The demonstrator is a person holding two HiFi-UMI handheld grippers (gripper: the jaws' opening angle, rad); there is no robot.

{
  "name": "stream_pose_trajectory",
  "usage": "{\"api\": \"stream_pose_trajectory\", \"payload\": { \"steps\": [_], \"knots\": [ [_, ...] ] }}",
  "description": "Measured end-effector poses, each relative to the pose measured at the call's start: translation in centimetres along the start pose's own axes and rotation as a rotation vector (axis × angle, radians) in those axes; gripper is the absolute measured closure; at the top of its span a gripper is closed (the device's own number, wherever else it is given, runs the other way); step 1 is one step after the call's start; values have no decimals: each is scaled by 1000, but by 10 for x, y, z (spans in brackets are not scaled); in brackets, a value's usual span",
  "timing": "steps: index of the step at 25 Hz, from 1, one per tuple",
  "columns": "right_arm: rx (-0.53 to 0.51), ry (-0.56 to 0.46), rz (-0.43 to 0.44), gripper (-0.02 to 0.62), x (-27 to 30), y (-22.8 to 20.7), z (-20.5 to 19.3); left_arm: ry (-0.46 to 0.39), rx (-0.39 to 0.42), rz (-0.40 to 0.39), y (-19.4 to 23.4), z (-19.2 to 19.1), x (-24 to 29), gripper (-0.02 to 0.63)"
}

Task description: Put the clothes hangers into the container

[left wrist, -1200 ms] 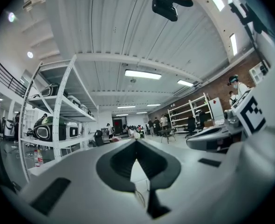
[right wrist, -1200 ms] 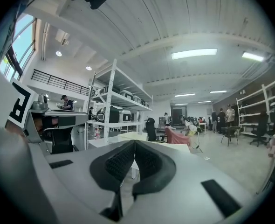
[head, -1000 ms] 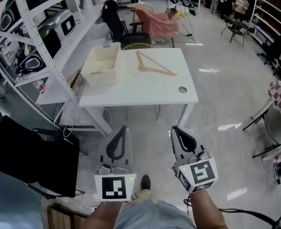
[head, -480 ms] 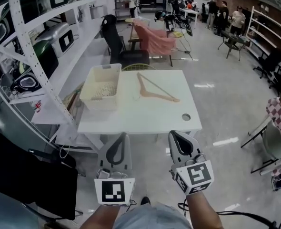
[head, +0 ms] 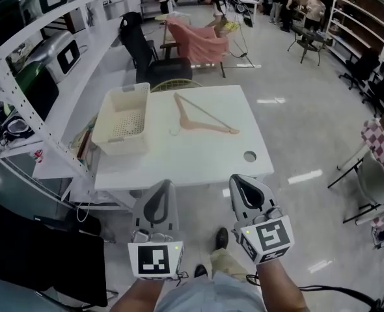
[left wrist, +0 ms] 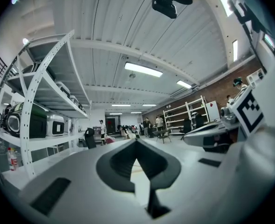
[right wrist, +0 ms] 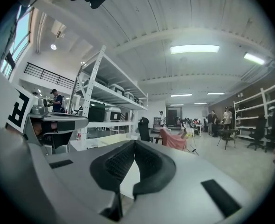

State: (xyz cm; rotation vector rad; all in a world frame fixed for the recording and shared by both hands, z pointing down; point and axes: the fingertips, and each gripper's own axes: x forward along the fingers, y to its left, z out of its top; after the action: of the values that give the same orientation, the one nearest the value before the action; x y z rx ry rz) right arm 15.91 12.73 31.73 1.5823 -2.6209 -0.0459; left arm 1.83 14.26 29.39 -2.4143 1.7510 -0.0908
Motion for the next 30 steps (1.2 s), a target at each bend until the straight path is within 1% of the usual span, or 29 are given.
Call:
{"api": "stream_pose_trajectory", "payload": {
  "steps": [2,7,12,16,21,27,30],
  "knots": [
    [0,3,1,583,12,-9,-3,21,-8,0,0,-6,15,595],
    [7,11,20,583,54,-39,-15,58,8,10,5,-23,64,595],
    [31,21,64,584,106,-73,-19,93,29,18,9,-32,123,595],
    [51,23,101,583,147,-98,-17,133,38,47,17,-32,165,595],
    [52,10,150,583,190,-123,-11,118,64,72,26,-25,208,595],
    [23,-22,220,583,229,-142,9,97,64,131,35,-10,243,595],
    [3,-46,246,583,244,-146,19,58,71,165,43,1,253,595]
  ]
}}
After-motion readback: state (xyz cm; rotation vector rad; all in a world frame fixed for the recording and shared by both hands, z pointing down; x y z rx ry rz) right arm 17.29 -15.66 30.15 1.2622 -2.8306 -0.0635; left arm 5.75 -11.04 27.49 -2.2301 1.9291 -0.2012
